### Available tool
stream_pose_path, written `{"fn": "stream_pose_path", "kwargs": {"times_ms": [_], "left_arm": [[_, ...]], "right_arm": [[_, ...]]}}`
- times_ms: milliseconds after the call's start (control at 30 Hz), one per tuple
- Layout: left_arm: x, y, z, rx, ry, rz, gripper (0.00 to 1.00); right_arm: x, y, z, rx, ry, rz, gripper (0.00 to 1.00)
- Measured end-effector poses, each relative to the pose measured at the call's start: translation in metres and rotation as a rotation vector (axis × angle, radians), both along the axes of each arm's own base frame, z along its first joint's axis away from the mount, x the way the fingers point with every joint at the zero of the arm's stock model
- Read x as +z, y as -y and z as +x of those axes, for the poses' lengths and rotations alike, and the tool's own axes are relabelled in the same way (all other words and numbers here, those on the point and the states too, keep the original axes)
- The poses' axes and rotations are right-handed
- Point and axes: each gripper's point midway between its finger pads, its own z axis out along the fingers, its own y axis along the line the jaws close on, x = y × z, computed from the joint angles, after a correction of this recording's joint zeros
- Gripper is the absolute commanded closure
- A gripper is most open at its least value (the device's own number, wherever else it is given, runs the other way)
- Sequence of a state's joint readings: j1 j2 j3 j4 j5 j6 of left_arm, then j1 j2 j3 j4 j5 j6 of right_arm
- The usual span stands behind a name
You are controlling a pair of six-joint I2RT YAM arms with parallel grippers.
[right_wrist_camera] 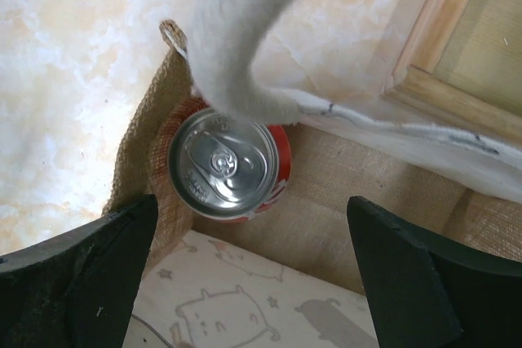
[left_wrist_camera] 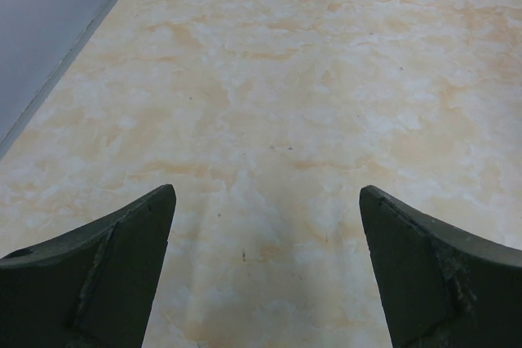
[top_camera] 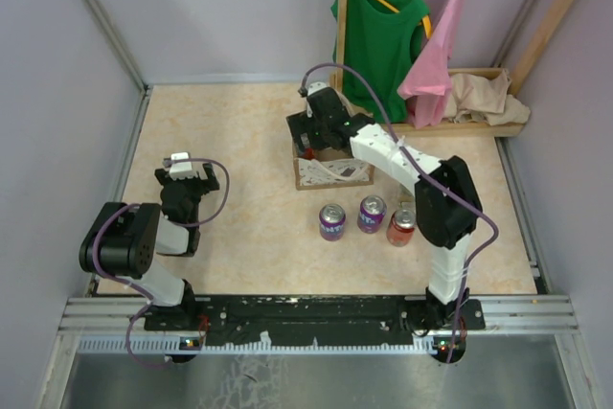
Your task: Take the beverage out of the canvas bag
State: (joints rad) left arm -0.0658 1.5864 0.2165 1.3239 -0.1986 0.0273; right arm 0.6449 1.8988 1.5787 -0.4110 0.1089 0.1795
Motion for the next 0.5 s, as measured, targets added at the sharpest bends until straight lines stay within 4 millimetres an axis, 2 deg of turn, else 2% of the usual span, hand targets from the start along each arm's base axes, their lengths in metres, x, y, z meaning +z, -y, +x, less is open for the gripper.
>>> {"fn": "stream_pose_path", "kwargs": {"times_ms": [233,500], "left_arm": [[0.0,0.0,0.0,0.0,0.0,0.0,0.0],[0.0,0.0,0.0,0.0,0.0,0.0,0.0]], "right_arm": [[-0.004,-0.006,0.008,0.002,0.005,0.005,0.01],[-0.023,-0.012,0.016,0.0,-0.01,-0.013,0.01]]}}
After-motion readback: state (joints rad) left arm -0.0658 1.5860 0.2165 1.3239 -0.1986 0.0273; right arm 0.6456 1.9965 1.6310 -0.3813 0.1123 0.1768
